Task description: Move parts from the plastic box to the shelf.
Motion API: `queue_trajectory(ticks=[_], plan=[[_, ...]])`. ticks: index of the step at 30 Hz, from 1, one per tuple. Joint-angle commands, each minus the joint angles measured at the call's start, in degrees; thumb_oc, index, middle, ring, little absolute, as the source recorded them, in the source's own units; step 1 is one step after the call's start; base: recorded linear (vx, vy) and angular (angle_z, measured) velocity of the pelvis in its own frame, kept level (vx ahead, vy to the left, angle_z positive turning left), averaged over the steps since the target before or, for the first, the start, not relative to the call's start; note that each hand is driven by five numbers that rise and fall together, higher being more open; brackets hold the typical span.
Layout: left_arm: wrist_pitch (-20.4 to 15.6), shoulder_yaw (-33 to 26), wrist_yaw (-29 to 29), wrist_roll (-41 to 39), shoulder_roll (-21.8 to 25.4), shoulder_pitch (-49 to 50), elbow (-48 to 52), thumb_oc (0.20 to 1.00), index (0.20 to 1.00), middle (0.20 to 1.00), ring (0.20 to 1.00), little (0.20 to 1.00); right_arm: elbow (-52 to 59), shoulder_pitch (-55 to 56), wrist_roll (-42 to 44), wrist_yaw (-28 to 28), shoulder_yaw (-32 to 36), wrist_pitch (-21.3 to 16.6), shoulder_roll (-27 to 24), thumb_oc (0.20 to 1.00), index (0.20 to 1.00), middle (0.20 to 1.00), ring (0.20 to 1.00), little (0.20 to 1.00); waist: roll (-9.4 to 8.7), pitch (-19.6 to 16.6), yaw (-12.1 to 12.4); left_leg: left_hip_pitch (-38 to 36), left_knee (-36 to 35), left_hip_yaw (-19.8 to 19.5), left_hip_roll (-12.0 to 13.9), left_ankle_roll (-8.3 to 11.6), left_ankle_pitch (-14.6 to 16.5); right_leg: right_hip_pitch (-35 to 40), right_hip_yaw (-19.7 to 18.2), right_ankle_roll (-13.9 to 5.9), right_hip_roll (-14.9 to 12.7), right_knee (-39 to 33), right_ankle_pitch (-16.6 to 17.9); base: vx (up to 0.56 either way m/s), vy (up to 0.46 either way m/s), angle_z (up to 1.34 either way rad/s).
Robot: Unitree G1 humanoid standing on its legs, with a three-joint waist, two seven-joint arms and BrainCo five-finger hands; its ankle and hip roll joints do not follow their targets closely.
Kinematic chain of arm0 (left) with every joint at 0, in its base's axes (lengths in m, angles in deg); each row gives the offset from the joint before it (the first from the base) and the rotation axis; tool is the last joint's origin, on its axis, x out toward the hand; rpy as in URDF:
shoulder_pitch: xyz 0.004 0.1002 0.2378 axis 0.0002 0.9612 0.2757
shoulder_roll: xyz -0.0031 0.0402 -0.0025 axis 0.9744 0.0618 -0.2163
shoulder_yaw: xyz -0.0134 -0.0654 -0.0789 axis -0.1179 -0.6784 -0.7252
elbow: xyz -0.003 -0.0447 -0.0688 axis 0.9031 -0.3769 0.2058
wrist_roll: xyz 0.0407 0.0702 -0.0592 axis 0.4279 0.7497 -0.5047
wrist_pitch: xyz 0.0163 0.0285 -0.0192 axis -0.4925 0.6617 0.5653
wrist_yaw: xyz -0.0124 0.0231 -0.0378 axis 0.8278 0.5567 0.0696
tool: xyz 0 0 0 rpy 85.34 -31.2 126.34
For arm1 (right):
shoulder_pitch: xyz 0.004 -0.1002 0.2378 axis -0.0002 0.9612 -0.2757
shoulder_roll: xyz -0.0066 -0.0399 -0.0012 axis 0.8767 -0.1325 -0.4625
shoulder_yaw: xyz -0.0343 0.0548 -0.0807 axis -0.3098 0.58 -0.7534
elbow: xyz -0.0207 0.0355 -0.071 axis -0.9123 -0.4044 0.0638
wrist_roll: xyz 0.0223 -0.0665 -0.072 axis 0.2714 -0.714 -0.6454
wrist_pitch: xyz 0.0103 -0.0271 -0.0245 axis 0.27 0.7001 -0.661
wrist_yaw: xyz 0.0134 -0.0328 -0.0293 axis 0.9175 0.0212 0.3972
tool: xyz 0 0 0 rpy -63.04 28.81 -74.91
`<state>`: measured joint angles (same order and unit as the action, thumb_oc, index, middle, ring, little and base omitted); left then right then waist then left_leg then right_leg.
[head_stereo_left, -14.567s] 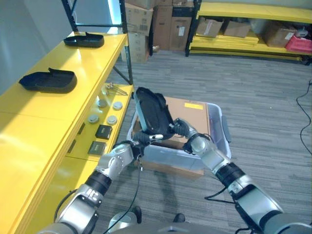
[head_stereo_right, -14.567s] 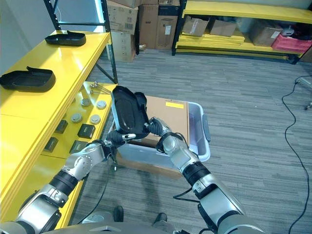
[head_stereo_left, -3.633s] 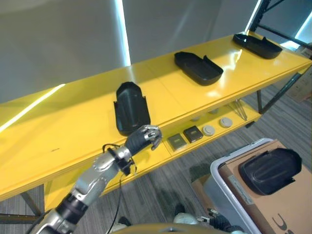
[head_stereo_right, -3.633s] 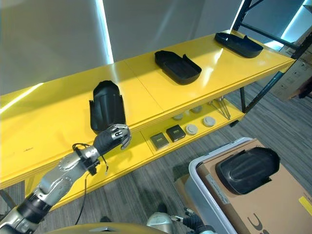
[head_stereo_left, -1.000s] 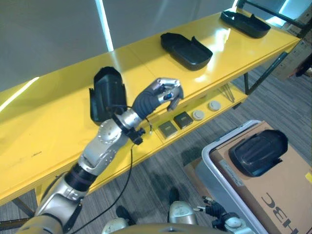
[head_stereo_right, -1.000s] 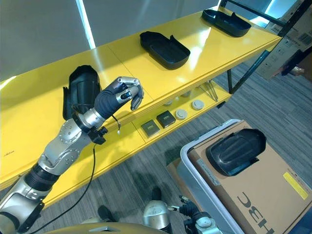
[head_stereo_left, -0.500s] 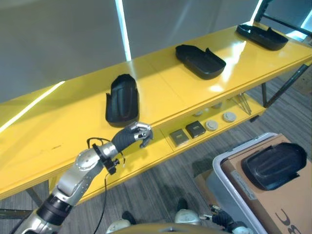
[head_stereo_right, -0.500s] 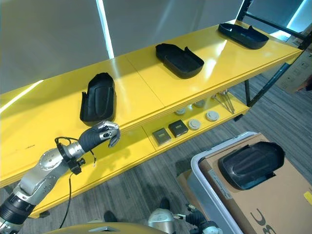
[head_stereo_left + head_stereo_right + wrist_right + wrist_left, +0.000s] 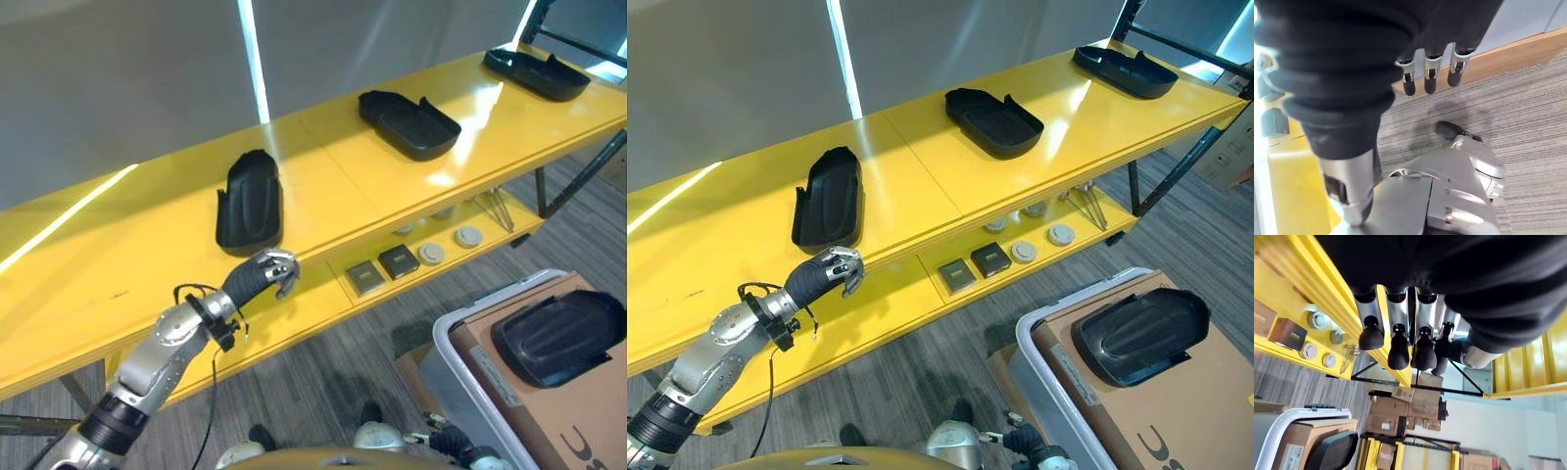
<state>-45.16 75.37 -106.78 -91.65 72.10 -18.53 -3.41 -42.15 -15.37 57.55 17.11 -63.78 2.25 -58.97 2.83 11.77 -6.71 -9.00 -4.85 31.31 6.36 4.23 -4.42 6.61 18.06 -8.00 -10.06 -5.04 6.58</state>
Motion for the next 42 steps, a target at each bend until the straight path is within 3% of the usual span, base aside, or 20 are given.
queue_trajectory(ticks=[1, 17, 26, 42], plan=[[-2.3, 0.3, 4.9, 1.0, -1.0, -3.5, -0.6, 0.200, 0.200, 0.200, 0.200, 0.200, -1.6, -1.0, 1.4, 0.4, -1.5, -1.2, 1.4, 1.000, 1.000, 1.000, 1.000, 1.000, -1.81, 1.7, -0.1, 0.6, 5.7, -3.2, 3.1, 0.17, 6.6, -0.5, -0.1, -4.07, -3.6, 1.1, -1.7, 0.00, 0.000, 0.00], [-3.9, 1.5, 11.2, 3.5, -3.0, -5.4, -6.2, 0.200, 0.200, 0.200, 0.200, 0.200, -0.6, -1.1, 1.6, 0.5, -2.1, -0.7, 1.8, 1.000, 1.000, 1.000, 1.000, 1.000, -2.30, 2.4, -0.6, 1.1, 6.7, -2.7, 3.8, 0.21, 6.7, -1.2, -0.3, -3.74, -3.5, 1.7, -1.8, 0.00, 0.000, 0.00], [-6.6, 0.9, 13.4, 6.1, -2.9, -7.4, -7.4, 0.200, 0.200, 0.200, 0.200, 0.200, -0.5, -1.4, 1.3, 0.7, -2.4, -0.3, 1.7, 1.000, 1.000, 1.000, 1.000, 1.000, -2.46, 2.5, -0.9, 1.4, 6.9, -2.7, 4.0, 0.25, 6.6, -1.5, -0.6, -3.68, -3.5, 2.0, -1.9, 0.00, 0.000, 0.00], [-5.0, 0.5, 17.0, 7.2, -3.9, -9.2, -11.7, 0.200, 0.200, 0.200, 0.200, 0.200, 0.2, -1.1, 0.8, 1.0, -2.5, 0.0, 1.8, 1.000, 1.000, 1.000, 1.000, 1.000, -3.01, 2.8, -1.5, 1.8, 7.8, -2.5, 4.4, 0.32, 6.7, -2.0, -1.0, -3.62, -3.3, 2.5, -2.1, 0.00, 0.000, 0.00]])
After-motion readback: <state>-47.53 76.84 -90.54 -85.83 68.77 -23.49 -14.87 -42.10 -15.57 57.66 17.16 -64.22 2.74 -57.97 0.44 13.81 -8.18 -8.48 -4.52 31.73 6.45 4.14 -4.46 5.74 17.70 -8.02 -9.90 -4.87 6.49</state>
